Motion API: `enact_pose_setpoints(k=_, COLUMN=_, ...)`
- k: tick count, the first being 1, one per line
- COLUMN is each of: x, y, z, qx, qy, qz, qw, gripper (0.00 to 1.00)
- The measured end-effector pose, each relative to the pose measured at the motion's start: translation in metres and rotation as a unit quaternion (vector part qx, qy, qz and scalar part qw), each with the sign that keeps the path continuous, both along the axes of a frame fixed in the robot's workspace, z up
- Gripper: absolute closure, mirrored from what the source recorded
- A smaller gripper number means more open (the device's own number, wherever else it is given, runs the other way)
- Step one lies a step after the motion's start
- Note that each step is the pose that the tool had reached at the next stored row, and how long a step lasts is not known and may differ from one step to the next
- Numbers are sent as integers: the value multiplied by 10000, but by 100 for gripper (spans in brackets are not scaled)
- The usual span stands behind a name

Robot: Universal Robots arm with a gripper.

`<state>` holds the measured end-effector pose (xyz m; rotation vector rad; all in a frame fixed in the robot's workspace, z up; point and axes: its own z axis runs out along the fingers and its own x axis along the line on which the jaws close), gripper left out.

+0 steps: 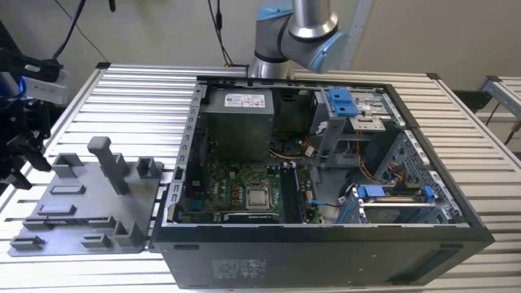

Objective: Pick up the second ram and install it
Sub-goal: 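Pick up the second ram and move it above second insertion slot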

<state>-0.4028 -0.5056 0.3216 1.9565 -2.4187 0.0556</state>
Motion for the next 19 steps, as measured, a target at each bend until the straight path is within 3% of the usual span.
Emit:
enact_pose_setpoints(k=8, x=0, y=0, z=-109, qx=0, qy=0, qz=29, qw=10000, gripper=58)
enact_pose_setpoints(k=19, x=0, y=0, z=-195, qx=0, qy=0, qz=41, qw=10000, gripper=58)
